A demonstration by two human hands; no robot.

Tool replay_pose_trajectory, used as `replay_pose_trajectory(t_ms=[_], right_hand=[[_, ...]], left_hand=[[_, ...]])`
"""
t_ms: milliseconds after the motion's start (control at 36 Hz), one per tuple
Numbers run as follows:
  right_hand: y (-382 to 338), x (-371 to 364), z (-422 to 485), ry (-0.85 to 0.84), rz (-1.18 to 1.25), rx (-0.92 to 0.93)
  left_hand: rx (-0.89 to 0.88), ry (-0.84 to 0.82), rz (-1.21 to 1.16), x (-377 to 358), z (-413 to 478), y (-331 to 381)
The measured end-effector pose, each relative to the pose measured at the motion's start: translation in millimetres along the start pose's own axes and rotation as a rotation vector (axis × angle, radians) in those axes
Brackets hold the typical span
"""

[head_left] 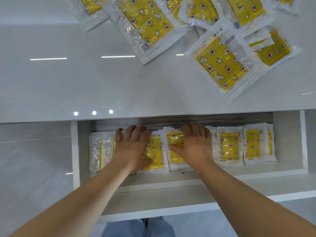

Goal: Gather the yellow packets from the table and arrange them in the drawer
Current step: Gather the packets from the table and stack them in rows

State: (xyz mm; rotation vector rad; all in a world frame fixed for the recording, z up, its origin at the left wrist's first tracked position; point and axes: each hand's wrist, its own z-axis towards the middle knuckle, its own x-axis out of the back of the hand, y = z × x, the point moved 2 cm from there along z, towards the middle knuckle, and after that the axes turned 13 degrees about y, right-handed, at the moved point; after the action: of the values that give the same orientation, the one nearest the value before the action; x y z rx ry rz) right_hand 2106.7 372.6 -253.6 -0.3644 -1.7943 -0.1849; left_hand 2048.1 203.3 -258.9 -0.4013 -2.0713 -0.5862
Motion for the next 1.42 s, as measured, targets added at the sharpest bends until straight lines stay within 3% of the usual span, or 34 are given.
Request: replay_pose_trajectory(t_ms=[111, 222, 389, 556, 694, 778, 1028, 1222, 1417], right_hand=[[0.0, -5.0, -11.4, -0.021, -0.074, 0.026], [9.6, 7.6, -9.7, -0.088, 0.028, -0.080], [11.6, 8.9, -5.6, -0.339, 0.040, 0.049], [4.7, 10.4, -8.0, -0.312, 0.050, 0.033], [2.0, 14.5, -9.1, -0.386, 0.047, -0.027], [-8.6, 28.1, -15.3, -0.332, 0.067, -0.041], [-61.7, 114.3, -49.4, -0.346, 0.328, -0.108], [-96.0, 214.5, -70.6, -0.301, 0.377, -0.080], [-138.6, 316.7, -71.6, -0.157, 0.379, 0.006]], left_hand=[[-0.011, 0.010, -0.002, 0.8, -1.4, -0.1], [-0.006, 0.105, -0.075, 3.5, -3.9, 1.1], [0.003, -0.021, 0.004, 3.2, -3.9, 4.6], [-0.001, -0.046, 0.004, 6.0, -3.6, 10.2], [0.018, -0.067, 0.009, 6.5, -9.1, 7.7], [0.016, -0.019, -0.010, 17.5, -19.9, 9.4], [0.113, 0.161, -0.084, 99.5, -75.7, 10.3], [0.056, 0.210, -0.098, 188.4, -130.0, 7.0], [0.075, 0.465, -0.067, 289.9, -178.2, -10.0]])
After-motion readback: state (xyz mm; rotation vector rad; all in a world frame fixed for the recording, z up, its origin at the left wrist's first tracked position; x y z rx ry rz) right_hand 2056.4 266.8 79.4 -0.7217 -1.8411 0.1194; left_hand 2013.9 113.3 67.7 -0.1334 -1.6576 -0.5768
